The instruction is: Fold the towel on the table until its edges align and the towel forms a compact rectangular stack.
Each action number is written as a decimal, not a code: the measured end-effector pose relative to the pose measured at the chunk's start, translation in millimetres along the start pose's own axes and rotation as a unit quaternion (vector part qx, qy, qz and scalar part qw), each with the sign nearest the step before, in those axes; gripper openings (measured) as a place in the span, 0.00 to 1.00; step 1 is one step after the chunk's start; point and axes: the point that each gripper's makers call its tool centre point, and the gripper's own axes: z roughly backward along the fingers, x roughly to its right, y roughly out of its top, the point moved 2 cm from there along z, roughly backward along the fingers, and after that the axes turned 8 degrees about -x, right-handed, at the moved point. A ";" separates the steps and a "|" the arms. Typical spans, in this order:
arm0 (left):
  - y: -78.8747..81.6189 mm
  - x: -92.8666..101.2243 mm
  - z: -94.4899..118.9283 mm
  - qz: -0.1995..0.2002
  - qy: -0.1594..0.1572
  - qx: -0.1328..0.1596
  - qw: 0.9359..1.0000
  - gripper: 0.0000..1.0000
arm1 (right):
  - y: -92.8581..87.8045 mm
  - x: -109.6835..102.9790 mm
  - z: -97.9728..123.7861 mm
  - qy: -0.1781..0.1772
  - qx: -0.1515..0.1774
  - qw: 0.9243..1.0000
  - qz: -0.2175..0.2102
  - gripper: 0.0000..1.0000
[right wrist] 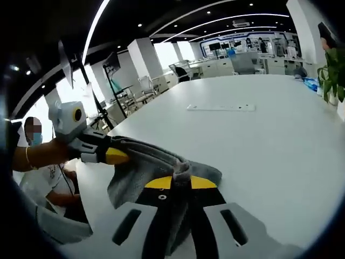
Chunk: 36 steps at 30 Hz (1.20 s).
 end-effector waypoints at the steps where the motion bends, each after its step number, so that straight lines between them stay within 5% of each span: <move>1: -1.5 -2.9 -5.9 0.002 0.000 -0.005 1.000 0.09 | -0.4 2.3 -4.1 -0.001 -0.002 1.000 0.001 0.07; 18: -28.2 -31.8 -47.6 0.090 0.024 -0.023 0.995 0.09 | -15.5 28.6 -51.8 -0.013 -0.050 0.998 0.020 0.08; 36: -34.0 -41.1 -36.8 0.107 0.069 -0.029 0.991 0.27 | -15.8 41.7 -34.9 -0.060 -0.060 0.995 0.055 0.28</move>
